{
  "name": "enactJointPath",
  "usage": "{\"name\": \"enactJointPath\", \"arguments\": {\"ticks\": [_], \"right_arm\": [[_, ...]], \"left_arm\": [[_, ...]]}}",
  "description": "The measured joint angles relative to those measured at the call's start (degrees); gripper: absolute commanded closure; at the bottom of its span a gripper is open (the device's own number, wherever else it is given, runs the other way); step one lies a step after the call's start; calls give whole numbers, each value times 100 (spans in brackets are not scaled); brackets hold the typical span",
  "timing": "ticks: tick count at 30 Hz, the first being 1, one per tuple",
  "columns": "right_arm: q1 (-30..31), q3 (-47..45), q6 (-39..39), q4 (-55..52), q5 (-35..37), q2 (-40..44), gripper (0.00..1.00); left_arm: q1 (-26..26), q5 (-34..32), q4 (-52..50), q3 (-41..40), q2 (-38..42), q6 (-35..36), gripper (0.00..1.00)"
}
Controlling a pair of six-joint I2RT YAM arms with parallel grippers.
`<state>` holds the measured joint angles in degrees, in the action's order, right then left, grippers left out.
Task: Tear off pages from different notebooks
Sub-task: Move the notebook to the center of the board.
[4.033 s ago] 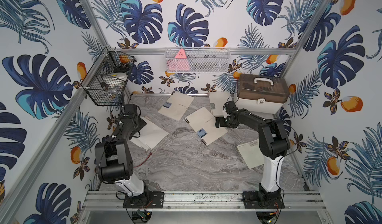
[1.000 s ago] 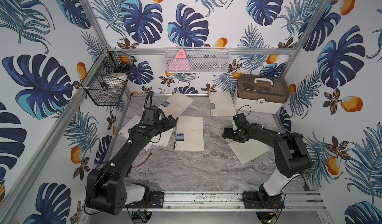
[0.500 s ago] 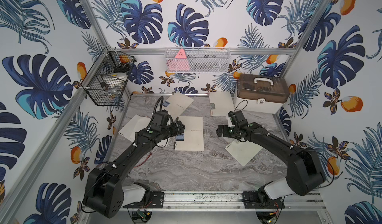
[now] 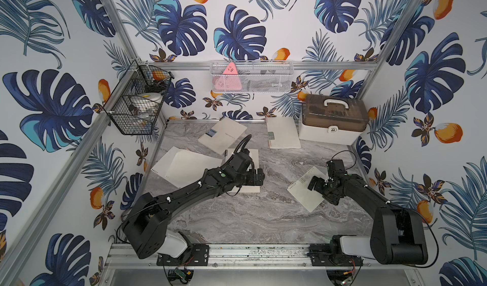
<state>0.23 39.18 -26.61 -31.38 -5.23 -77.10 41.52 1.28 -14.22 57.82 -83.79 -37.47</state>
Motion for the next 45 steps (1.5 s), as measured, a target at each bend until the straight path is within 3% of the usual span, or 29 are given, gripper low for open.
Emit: {"name": "enactJointPath", "arguments": {"ticks": [10, 15, 20, 25, 28, 34, 40, 45], "right_arm": [[22, -96, -98, 664, -688, -186, 0], [509, 24, -138, 846, -944, -313, 0], [1019, 404, -116, 817, -955, -356, 0], [640, 398, 55, 424, -485, 184, 0], [181, 205, 116, 201, -269, 348, 0], [42, -144, -26, 188, -487, 363, 0], [42, -402, -518, 1021, -1143, 50, 0], [42, -518, -791, 1563, -1285, 11, 9]], "left_arm": [[214, -352, 90, 52, -192, 11, 1], [271, -533, 26, -11, -33, -33, 1], [426, -691, -90, 2, 61, -50, 1], [564, -719, -59, 22, -22, -50, 1], [680, -649, -17, 173, -337, -44, 1], [872, -393, 293, 680, -1220, 125, 1], [870, -323, 269, 2199, -2734, 798, 1], [750, -256, 216, 3126, -3801, 1246, 1]]}}
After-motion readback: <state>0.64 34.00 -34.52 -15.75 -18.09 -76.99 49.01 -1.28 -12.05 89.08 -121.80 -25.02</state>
